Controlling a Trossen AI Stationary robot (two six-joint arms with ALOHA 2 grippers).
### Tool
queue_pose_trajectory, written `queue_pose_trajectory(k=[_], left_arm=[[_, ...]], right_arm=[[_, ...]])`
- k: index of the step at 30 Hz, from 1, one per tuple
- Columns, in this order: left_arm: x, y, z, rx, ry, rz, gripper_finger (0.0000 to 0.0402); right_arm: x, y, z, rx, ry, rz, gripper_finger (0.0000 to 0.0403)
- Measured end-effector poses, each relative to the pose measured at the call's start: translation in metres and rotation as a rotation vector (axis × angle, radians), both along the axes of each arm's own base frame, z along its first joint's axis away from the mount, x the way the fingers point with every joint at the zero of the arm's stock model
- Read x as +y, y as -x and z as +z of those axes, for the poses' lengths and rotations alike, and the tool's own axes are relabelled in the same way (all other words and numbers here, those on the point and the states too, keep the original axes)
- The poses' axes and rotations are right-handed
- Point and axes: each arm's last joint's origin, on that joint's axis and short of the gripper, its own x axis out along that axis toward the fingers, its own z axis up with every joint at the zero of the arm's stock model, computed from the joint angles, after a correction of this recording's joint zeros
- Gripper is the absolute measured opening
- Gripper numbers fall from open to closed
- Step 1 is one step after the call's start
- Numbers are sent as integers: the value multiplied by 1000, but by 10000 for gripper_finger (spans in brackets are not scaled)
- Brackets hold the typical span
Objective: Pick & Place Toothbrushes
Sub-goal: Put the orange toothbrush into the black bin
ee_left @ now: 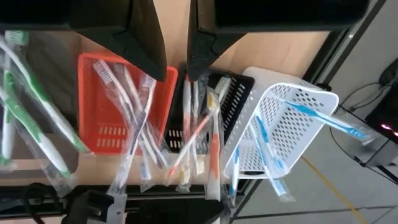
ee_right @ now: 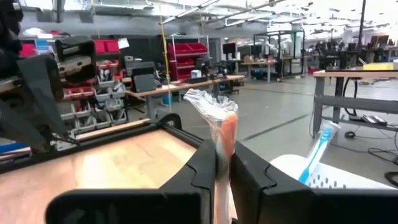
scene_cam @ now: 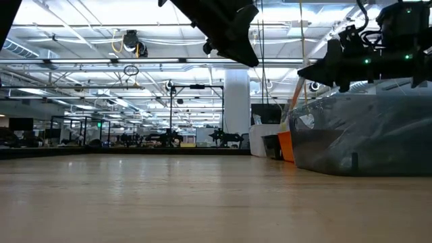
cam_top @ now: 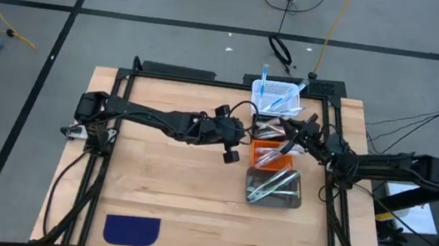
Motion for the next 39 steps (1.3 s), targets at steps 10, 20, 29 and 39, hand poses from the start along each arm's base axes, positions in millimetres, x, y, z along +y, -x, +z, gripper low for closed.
queue_pose_trajectory(k=[10,20,29,39], left_arm=[[0,-4,-5,-8,3,1,67],[-1,-4,-5,-11,6,1,67],[-1,-4,-5,-10,6,0,67],[-2,-4,-5,-10,6,-2,67]], right_arm=[[-2,-5,-11,38,-37,-38,17],[-5,-13,-22,56,-64,-38,17],[-5,-16,-21,-3,-53,-32,17],[-5,-16,-24,36,-57,-10,57]])
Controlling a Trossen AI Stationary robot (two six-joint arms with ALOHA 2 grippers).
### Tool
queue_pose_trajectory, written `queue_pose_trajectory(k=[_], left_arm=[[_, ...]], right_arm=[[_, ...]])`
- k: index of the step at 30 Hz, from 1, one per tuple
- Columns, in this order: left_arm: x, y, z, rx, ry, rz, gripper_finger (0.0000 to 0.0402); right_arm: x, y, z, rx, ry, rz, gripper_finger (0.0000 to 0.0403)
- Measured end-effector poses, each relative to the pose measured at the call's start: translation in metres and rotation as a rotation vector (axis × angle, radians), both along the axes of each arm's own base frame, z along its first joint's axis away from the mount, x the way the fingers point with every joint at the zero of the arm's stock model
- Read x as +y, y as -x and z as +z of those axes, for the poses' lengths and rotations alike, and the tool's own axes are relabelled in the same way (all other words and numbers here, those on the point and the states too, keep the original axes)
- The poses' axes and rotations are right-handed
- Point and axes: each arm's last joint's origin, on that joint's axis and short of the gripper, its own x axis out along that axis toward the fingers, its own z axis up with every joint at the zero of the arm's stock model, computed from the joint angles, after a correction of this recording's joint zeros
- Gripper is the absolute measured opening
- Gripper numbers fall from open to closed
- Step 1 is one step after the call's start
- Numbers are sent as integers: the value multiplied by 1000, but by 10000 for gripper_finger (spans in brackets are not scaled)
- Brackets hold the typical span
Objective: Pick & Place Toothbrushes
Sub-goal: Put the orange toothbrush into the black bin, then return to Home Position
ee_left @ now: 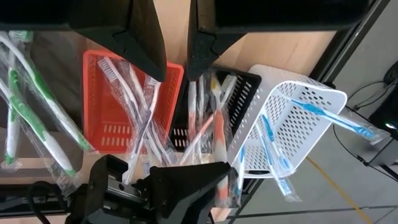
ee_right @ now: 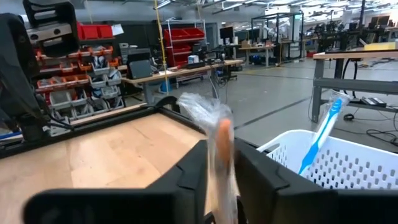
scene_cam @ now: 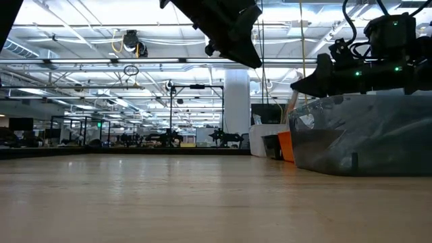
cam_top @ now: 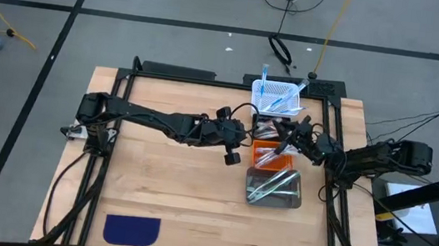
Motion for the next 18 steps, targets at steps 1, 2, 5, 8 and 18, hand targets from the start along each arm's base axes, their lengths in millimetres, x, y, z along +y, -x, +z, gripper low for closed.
queue_pose_trajectory(k=[1,2,5,8,18], left_arm=[[0,0,0,0,0,0,67],[0,0,0,-1,0,0,67],[0,0,0,0,0,-1,67],[0,0,0,0,0,-1,67],[0,0,0,3,-1,-1,67]], right_arm=[[0,0,0,2,0,0,69],[0,0,0,3,1,0,80],[0,0,-1,8,2,-1,111],[0,0,0,25,28,-4,140],[-3,4,10,-14,106,-65,196]])
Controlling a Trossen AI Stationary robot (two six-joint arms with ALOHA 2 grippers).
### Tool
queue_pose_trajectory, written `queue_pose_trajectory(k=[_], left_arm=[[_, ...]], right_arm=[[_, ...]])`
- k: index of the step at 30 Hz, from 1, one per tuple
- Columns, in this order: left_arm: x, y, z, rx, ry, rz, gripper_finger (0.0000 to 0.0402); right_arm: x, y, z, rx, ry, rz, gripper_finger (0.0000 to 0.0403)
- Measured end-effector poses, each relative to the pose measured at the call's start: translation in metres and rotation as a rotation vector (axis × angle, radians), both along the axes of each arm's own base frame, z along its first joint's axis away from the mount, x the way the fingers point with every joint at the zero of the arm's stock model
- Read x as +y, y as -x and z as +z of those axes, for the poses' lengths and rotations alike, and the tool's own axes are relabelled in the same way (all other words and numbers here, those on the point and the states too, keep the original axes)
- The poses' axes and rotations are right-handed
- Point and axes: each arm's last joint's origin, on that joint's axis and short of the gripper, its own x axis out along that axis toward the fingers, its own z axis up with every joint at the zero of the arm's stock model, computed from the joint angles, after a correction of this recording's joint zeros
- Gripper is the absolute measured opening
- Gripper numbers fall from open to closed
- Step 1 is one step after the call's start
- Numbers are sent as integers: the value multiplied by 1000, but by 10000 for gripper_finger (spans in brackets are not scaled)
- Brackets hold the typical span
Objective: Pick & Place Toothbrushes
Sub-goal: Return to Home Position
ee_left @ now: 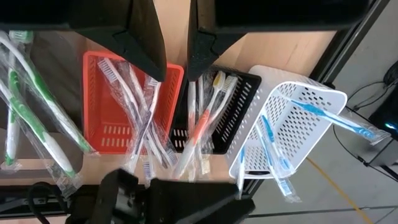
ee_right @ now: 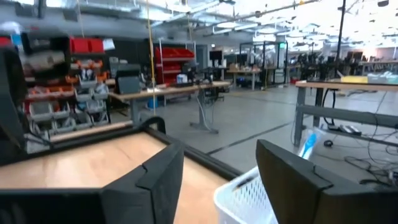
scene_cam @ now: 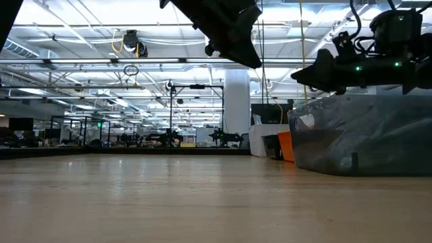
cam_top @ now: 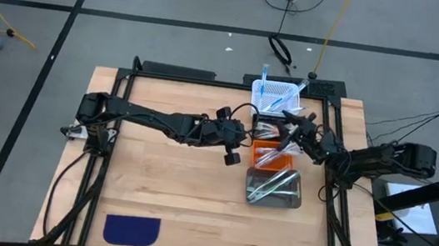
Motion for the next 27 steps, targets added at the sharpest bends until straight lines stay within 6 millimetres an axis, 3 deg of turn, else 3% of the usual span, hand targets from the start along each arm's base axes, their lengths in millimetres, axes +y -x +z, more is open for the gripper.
queue_pose_trajectory(k=[5,9,16,24,27], left_arm=[[0,0,-1,7,0,0,67],[0,0,-1,8,0,0,67],[5,9,4,54,15,-10,67],[11,32,8,-21,49,0,67],[13,52,3,-51,49,9,67]], right_arm=[[3,3,9,-63,9,35,198],[10,2,14,-108,1,177,195],[22,4,13,-38,-40,296,168],[30,17,15,54,-25,325,148],[31,22,16,73,-37,325,145]])
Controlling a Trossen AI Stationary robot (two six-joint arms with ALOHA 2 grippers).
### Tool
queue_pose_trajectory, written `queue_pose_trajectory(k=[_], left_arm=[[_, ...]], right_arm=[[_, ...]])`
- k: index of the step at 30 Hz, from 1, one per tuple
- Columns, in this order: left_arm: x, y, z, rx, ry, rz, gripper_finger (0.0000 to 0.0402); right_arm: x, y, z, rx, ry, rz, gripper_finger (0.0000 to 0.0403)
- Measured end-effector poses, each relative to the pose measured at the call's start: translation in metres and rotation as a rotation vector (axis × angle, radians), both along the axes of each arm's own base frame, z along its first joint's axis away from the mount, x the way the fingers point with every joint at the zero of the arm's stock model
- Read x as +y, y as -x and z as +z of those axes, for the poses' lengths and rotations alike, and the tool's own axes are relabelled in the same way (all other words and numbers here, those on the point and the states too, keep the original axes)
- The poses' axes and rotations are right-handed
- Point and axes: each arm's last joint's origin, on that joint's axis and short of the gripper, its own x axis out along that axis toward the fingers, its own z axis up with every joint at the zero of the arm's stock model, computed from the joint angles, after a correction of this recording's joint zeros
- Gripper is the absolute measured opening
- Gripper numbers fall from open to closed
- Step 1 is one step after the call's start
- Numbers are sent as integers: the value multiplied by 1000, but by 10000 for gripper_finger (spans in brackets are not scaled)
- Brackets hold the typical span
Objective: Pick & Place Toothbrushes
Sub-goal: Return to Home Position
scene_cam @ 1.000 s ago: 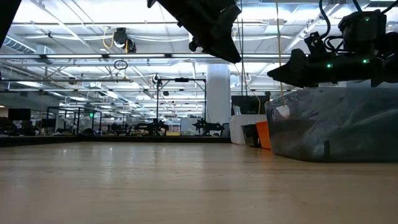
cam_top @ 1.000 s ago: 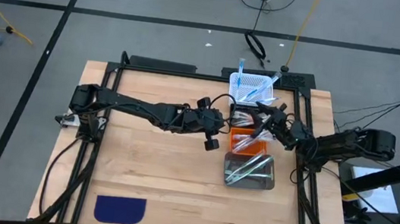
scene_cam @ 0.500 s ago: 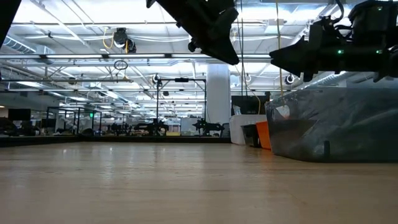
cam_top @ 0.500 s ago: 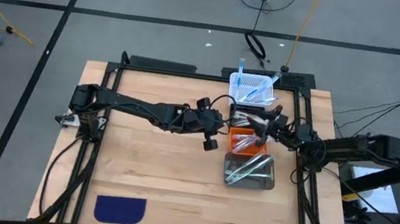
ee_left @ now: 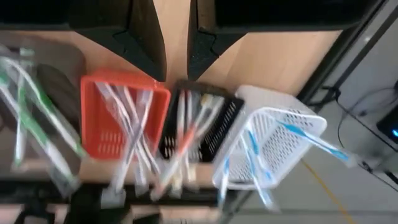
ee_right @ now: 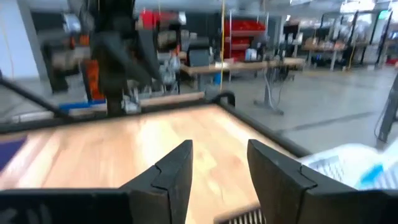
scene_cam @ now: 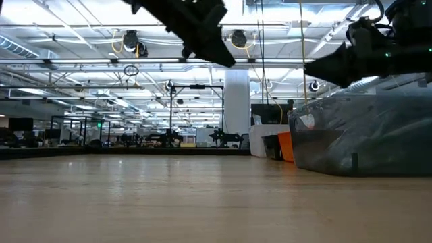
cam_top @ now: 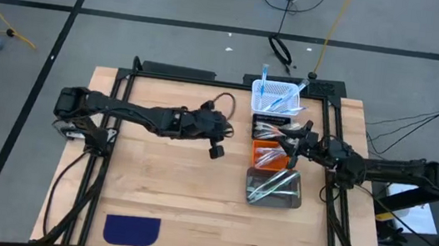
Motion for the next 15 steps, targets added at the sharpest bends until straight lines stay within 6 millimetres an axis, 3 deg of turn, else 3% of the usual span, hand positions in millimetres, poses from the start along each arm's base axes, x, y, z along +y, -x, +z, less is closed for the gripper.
queue_pose_trajectory(k=[6,15], left_arm=[[0,46,-5,-140,8,20,67],[3,114,-37,-271,37,66,67]], right_arm=[[2,11,0,19,-9,-1,143],[4,26,1,24,-21,-4,136]])
